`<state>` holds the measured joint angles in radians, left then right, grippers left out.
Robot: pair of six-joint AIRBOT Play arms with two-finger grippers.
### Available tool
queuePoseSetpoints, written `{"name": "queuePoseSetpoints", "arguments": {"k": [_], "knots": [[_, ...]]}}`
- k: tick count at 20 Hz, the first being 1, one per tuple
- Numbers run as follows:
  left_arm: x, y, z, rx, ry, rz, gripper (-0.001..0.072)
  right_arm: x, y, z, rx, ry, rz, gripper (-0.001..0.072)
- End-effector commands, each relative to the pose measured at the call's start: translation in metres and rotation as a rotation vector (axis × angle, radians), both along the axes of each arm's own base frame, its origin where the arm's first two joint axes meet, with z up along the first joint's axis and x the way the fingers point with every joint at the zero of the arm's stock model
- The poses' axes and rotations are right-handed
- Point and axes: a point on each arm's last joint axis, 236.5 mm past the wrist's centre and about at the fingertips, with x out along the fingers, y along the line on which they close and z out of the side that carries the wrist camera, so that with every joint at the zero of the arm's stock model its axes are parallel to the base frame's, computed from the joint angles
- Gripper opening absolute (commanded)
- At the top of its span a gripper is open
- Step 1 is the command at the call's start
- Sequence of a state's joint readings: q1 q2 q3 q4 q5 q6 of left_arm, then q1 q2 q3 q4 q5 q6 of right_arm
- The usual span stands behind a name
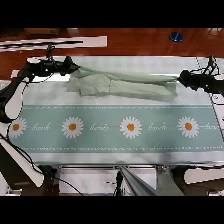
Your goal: Fold the shirts.
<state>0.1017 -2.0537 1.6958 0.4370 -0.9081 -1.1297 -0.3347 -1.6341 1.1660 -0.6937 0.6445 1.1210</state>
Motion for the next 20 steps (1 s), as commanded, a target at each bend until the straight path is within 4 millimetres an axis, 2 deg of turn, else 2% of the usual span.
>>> {"name": "queuePoseSetpoints", "arguments": {"k": [1,2,4,5,6,8,9,11,12,14,17,20], "knots": [[0.005,0.002,0.0,-0.018,-0.002,0.027,0.0288,-0.006,0.013,-0.011,0.004,0.038,0.048,0.0153],[0.004,0.001,0.002,-0.034,0.001,0.025,0.0431,-0.009,0.016,-0.012,0.012,0.047,0.061,0.0247],[0.005,0.008,0.014,-0.089,-0.001,0.041,0.0453,-0.012,0.012,-0.008,0.014,0.049,0.063,0.0278],[0.005,0.015,0.022,-0.121,-0.002,0.047,0.0479,-0.012,0.004,-0.002,0.01,0.038,0.047,0.0405],[0.004,0.023,0.032,-0.158,-0.005,0.051,0.048,-0.012,-0.006,0.007,0.008,0.022,0.022,0.0469],[-0.003,0.04,0.05,-0.193,-0.014,0.025,0.0479,-0.015,-0.027,0.022,0.021,0.004,-0.044,0.0486],[-0.007,0.047,0.058,-0.203,-0.018,0.014,0.0474,-0.018,-0.036,0.024,0.047,0.012,-0.079,0.0488],[-0.013,0.056,0.069,-0.211,-0.028,0.004,0.0466,-0.026,-0.04,0.021,0.094,0.044,-0.098,0.0489],[-0.014,0.057,0.074,-0.211,-0.033,0.001,0.0466,-0.029,-0.038,0.015,0.113,0.061,-0.093,0.0529],[-0.016,0.053,0.078,-0.214,-0.035,-0.012,0.0465,-0.033,-0.027,-0.001,0.177,0.106,-0.075,0.0544],[-0.018,0.045,0.079,-0.219,-0.028,-0.028,0.0465,-0.041,-0.003,-0.027,0.293,0.179,-0.03,0.0544],[-0.02,0.038,0.079,-0.22,-0.026,-0.043,0.0465,-0.041,0.02,-0.04,0.358,0.204,0.016,0.0533]]}}
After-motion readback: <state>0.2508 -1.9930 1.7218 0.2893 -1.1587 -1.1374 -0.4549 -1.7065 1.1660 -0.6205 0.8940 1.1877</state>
